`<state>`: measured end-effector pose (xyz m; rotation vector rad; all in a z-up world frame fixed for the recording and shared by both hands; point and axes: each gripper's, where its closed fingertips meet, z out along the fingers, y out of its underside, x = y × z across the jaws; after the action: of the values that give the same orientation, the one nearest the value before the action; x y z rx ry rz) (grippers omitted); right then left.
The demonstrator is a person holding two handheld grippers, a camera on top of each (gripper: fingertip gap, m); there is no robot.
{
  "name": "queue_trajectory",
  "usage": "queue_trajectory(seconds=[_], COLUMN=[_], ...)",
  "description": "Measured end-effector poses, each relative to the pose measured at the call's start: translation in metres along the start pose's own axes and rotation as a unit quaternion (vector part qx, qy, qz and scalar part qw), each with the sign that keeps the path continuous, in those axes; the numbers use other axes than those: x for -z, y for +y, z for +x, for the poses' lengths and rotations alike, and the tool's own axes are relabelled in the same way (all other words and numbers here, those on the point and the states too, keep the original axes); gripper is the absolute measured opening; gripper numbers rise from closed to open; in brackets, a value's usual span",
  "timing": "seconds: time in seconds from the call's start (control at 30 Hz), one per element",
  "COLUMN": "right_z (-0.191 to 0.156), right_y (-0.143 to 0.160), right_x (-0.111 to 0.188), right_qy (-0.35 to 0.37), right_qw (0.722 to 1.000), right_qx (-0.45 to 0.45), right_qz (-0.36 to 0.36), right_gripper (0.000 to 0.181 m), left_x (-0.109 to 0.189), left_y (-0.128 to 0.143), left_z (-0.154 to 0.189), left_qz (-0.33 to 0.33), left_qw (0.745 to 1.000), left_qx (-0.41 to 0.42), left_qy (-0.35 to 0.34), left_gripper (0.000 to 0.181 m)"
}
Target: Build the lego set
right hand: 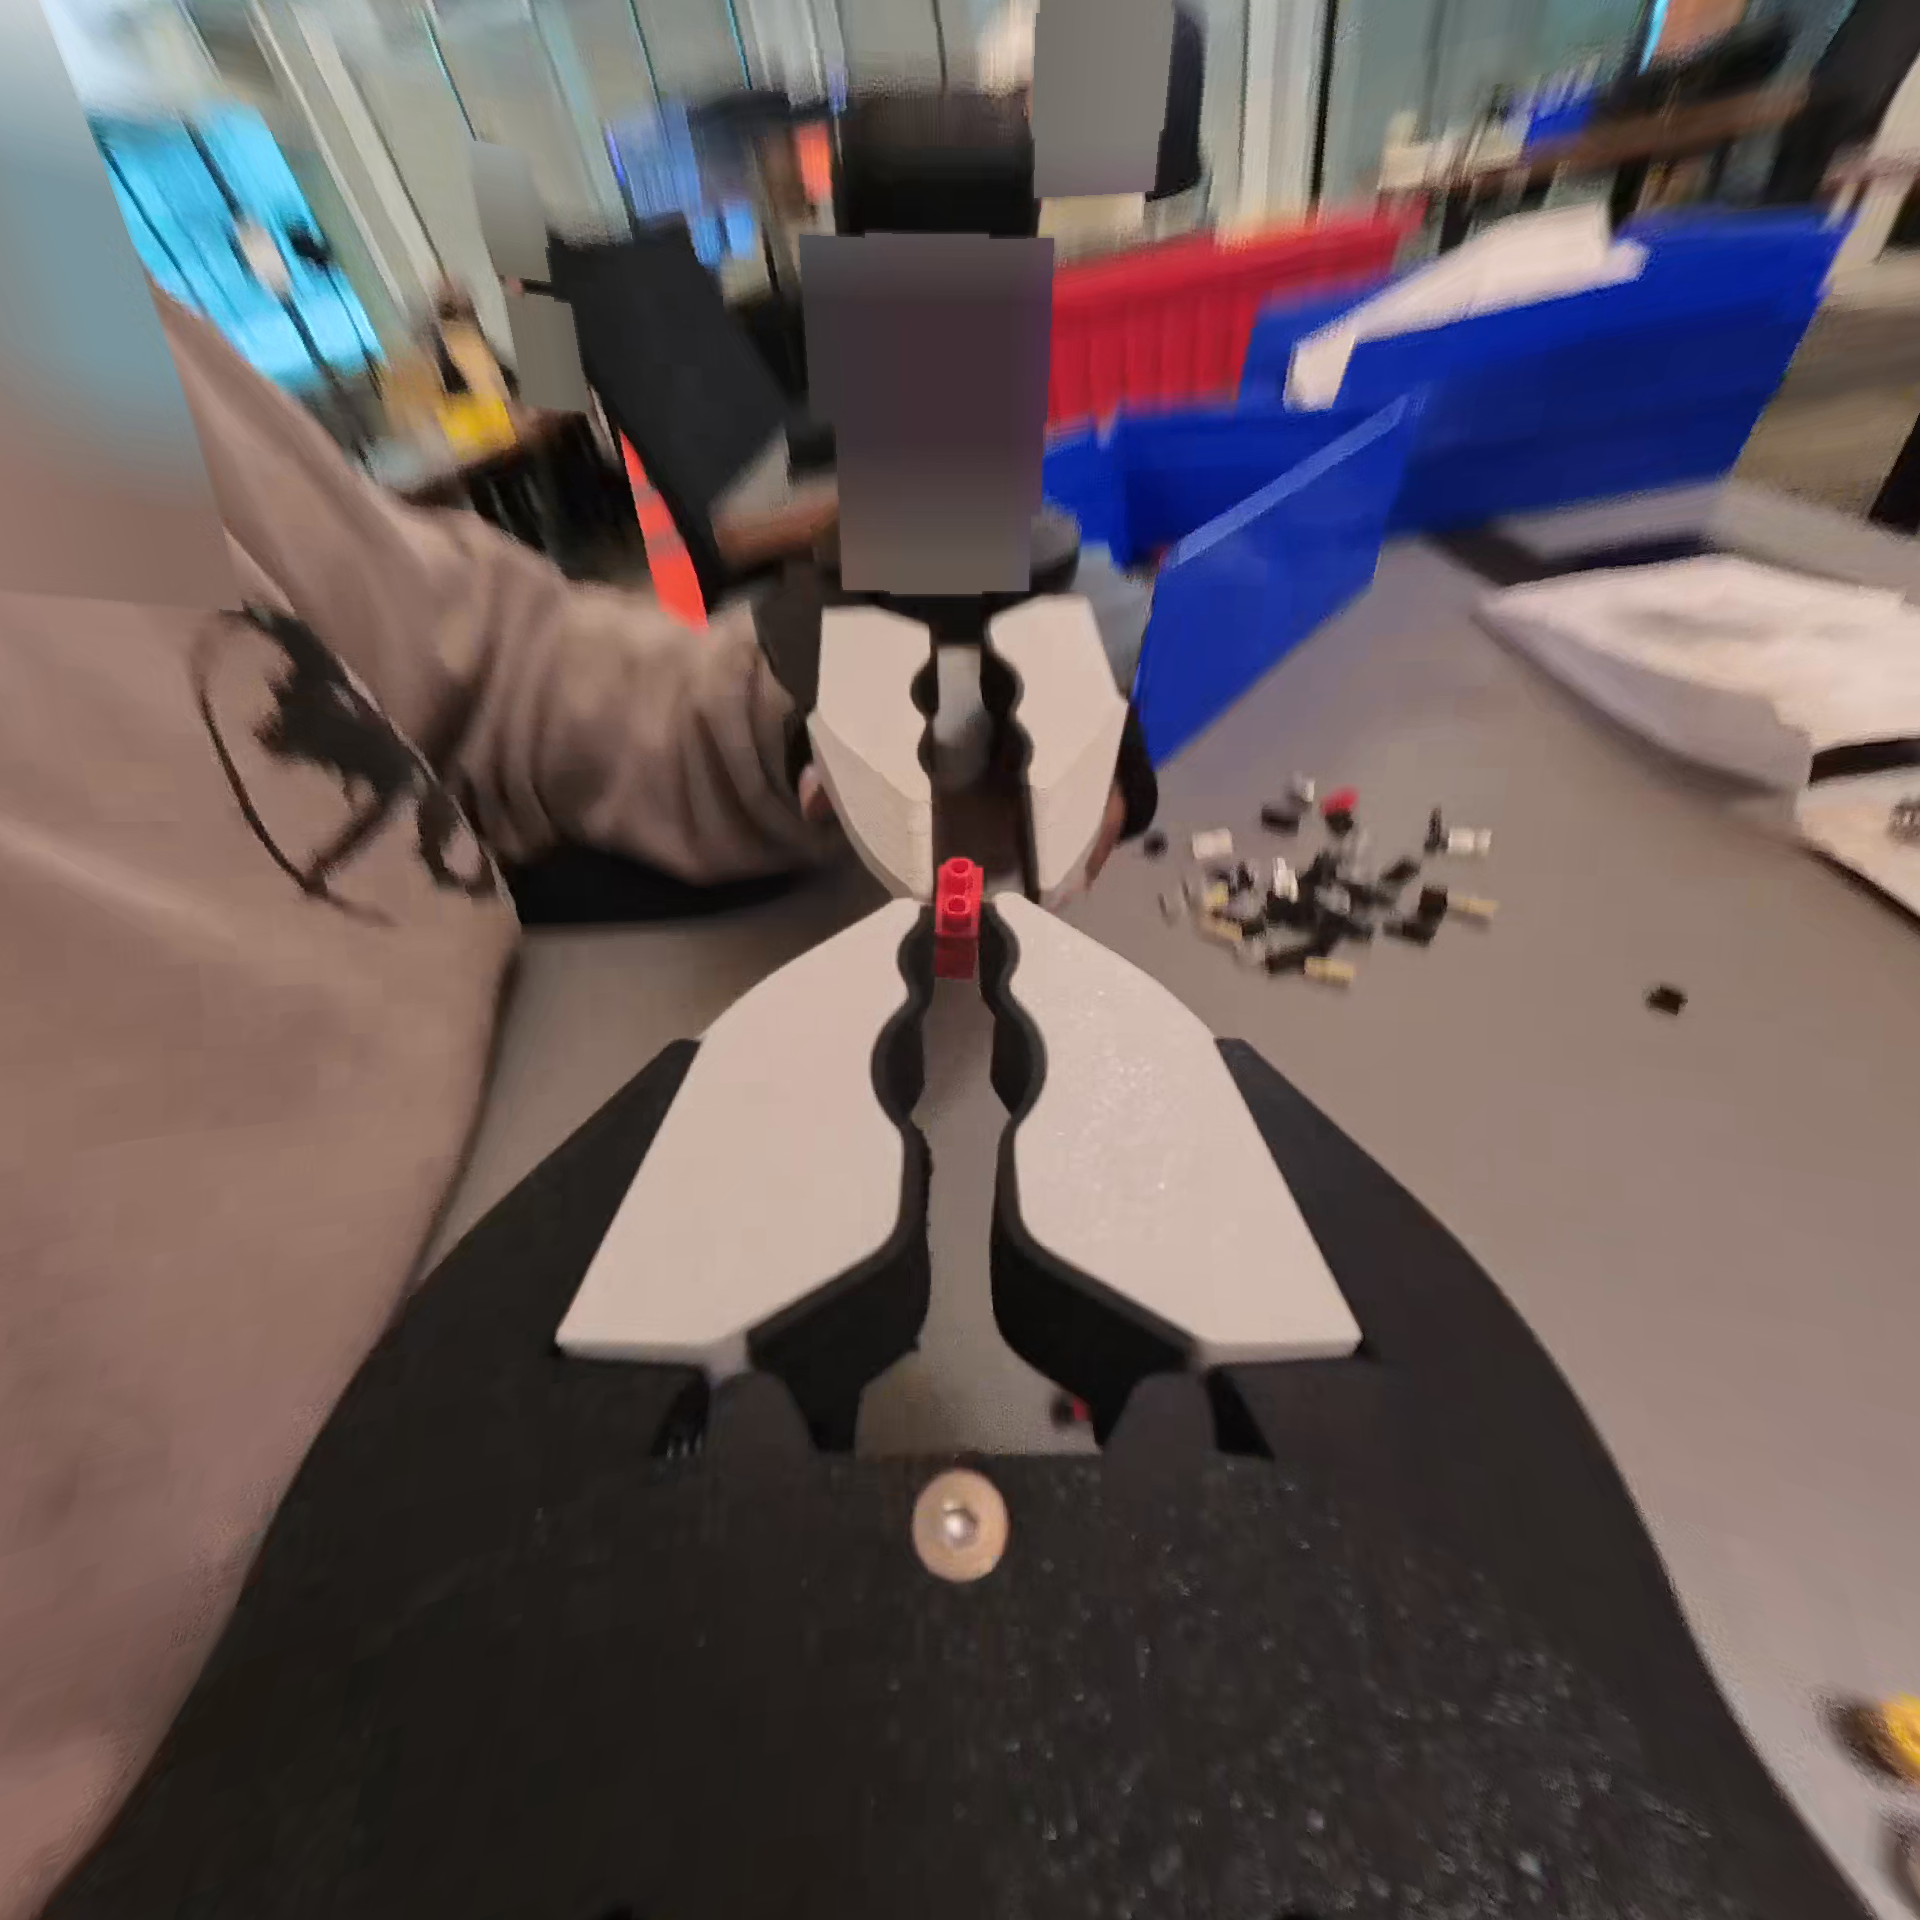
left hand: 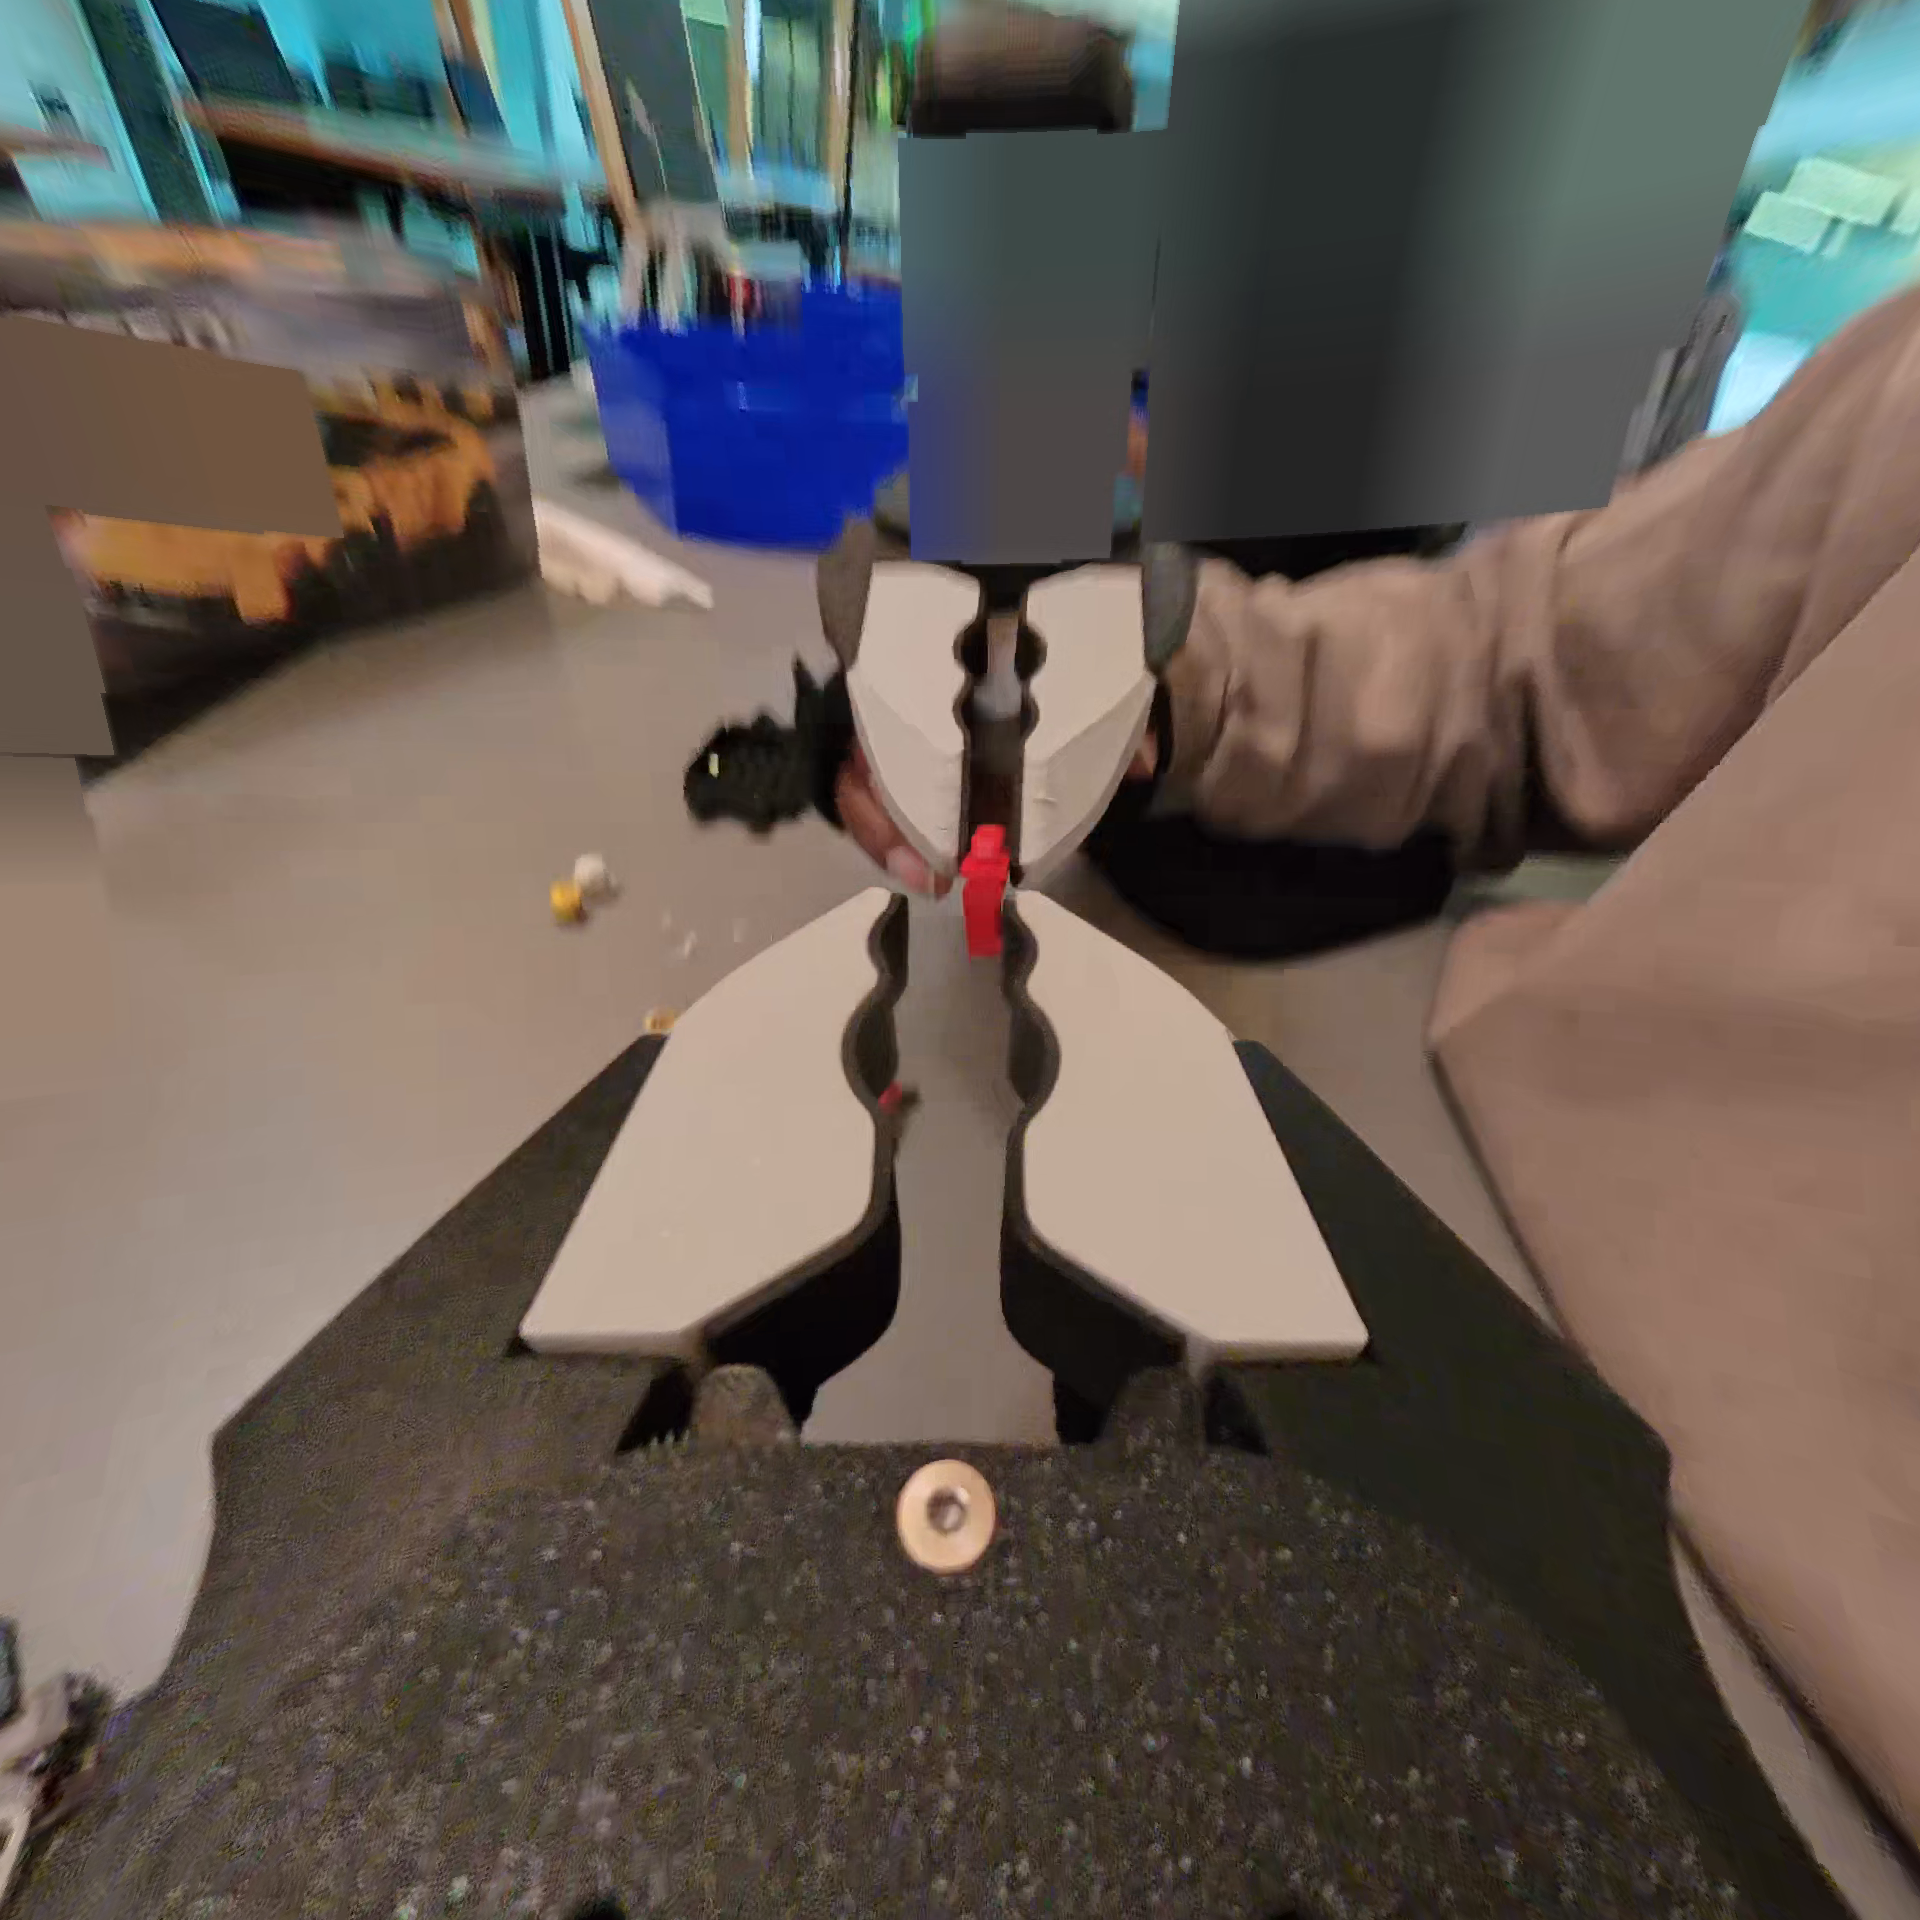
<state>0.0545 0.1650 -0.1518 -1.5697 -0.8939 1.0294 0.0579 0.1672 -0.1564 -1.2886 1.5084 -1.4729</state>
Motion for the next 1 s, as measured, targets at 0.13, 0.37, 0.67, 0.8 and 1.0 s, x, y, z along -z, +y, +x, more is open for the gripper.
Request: queue_trajectory(seconds=[0.13,0.37,0.67,0.8,1.0], right_z=[-0.001,-0.004,-0.007,-0.004,-0.006], right_y=[-0.034,-0.056,-0.068,-0.077,-0.08], right_x=[0.003,0.005,0.005,0.012,0.011], right_qy=[0.001,-0.001,-0.009,-0.008,0.003], right_qw=[0.989,0.97,0.959,0.952,0.949], right_qx=[-0.031,-0.062,-0.08,-0.088,-0.077], right_qz=[0.148,0.234,0.272,0.294,0.304], right_gripper=[0.007,0.007,0.007,0.008,0.008], left_x=[0.007,0.011,0.011,0.007,0.005], left_y=[-0.033,-0.051,-0.06,-0.059,-0.07], left_z=[0.002,0.007,0.013,0.016,0.013], left_qz=[0.095,0.155,0.197,0.197,0.236], left_qw=[0.995,0.986,0.976,0.976,0.966], left_qx=[0.028,0.065,0.081,0.079,0.097], left_qy=[0.001,0.019,0.041,0.043,0.033], left_gripper=[0.015,0.014,0.016,0.024,0.019])
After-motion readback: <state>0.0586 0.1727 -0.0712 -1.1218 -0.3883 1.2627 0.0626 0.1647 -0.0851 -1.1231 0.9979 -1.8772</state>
